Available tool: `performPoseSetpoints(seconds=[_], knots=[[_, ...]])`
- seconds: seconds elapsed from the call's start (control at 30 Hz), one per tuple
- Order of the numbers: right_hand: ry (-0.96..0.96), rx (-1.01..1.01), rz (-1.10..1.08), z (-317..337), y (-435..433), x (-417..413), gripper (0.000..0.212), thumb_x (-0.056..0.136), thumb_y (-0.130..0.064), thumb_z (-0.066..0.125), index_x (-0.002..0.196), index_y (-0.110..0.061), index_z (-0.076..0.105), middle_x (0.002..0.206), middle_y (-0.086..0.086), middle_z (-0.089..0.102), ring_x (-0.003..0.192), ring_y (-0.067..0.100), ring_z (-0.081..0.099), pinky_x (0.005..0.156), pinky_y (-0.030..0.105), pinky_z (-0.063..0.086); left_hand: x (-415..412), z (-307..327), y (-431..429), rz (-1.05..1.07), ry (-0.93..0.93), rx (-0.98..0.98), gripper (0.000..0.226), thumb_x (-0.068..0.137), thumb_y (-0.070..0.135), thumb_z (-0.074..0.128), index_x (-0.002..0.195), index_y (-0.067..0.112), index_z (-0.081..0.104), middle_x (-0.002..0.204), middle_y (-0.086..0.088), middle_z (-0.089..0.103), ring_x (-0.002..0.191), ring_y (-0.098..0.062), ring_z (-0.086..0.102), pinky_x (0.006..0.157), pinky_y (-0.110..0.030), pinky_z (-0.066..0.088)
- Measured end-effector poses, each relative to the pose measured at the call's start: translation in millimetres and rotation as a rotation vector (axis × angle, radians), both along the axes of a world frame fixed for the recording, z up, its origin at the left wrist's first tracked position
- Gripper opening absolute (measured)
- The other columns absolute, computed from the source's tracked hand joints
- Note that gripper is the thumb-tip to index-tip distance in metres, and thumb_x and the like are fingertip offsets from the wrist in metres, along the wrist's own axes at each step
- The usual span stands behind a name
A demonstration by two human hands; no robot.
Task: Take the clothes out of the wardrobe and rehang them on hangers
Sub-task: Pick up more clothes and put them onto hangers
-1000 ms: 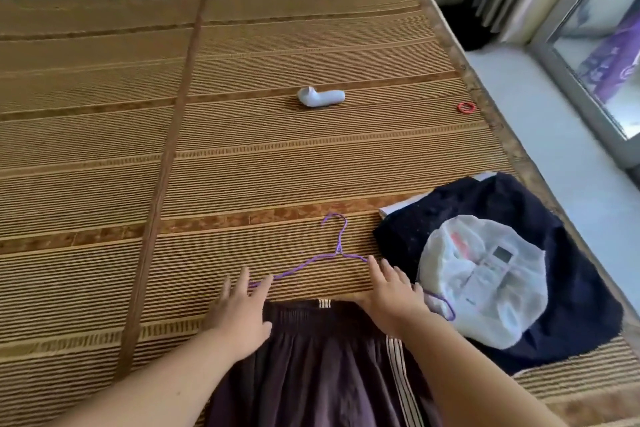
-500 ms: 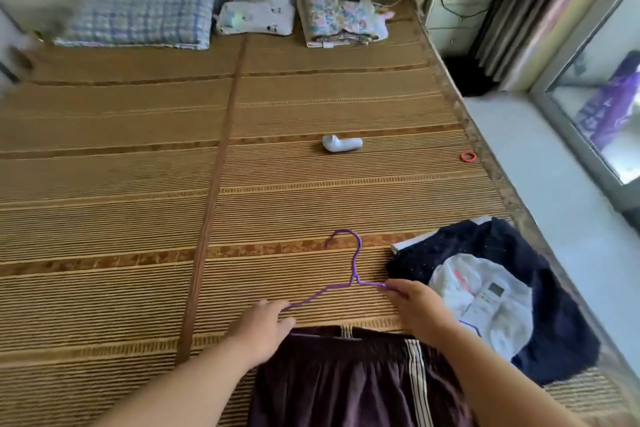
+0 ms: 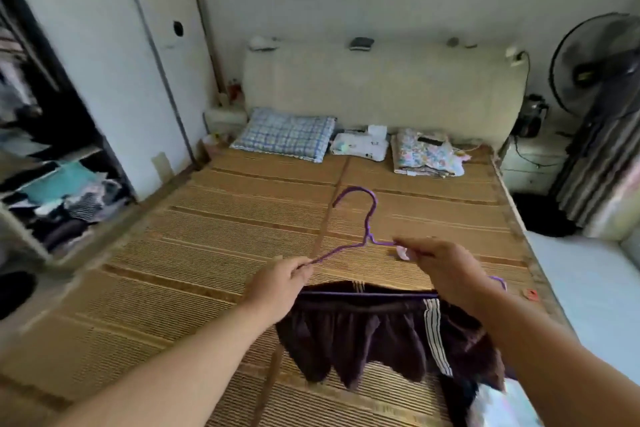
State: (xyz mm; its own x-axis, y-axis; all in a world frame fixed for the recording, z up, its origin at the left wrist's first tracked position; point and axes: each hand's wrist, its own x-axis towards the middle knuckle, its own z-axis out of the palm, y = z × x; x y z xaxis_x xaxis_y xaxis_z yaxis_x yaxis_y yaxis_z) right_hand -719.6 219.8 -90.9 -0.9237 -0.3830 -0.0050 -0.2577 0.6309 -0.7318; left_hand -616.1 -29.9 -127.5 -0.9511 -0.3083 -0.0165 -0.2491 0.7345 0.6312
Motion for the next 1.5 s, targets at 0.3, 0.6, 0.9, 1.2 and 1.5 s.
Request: performPoseSetpoints(seconds=[0.3, 0.6, 0.9, 1.2, 1.5], knots=[[0.077, -0.182, 0.386, 86, -122, 67, 0.042, 0.091, -0.016, 0.061, 0.093, -0.058, 0.061, 0.091, -0.031, 0.062, 0.084, -0.009, 0.058, 0.078, 0.010, 0.038, 87, 110, -23, 0.281, 0.274, -0.135, 0.028, 0.099, 0.039, 0.040, 0.115, 0.031, 0.061, 0.092, 0.008, 0.063, 0.088, -0.018, 0.057, 0.083, -0.037, 0.044], [0.117, 0.022, 0.693, 89, -270, 141, 0.030, 0.088, -0.039, 0.061, 0.070, -0.063, 0.060, 0.076, -0.027, 0.067, 0.081, -0.001, 0.062, 0.082, 0.027, 0.049, 224, 120, -158, 0.613, 0.329, -0.164, 0.027, 0.094, 0.037, 0.045, 0.092, 0.028, 0.071, 0.074, 0.002, 0.065, 0.078, -0.019, 0.061, 0.074, -0.033, 0.046], [0.046, -0.013, 0.889, 81, -480, 246, 0.010, 0.088, -0.036, 0.063, 0.081, -0.036, 0.070, 0.072, -0.014, 0.068, 0.071, 0.001, 0.060, 0.063, 0.012, 0.041, 373, 112, -346, 0.874, 0.288, -0.175, 0.024, 0.094, 0.039, 0.045, 0.092, 0.034, 0.068, 0.097, 0.009, 0.069, 0.094, -0.015, 0.061, 0.087, -0.038, 0.046], [-0.075, -0.181, 0.884, 75, -679, 309, 0.012, 0.085, -0.031, 0.068, 0.076, -0.038, 0.068, 0.083, -0.016, 0.071, 0.082, -0.002, 0.062, 0.069, 0.009, 0.041, 440, 138, -529, 0.914, 0.234, -0.155, 0.027, 0.092, 0.043, 0.047, 0.067, 0.046, 0.056, 0.067, 0.012, 0.057, 0.077, -0.018, 0.052, 0.079, -0.036, 0.041], [0.022, -0.136, 0.932, 68, -883, 280, 0.013, 0.091, -0.031, 0.059, 0.089, -0.030, 0.072, 0.092, -0.006, 0.071, 0.084, 0.007, 0.062, 0.078, 0.019, 0.046, 407, 133, -722, 0.906, 0.293, -0.114, 0.024, 0.094, 0.032, 0.050, 0.075, 0.043, 0.061, 0.075, 0.010, 0.064, 0.079, -0.015, 0.058, 0.075, -0.032, 0.043]])
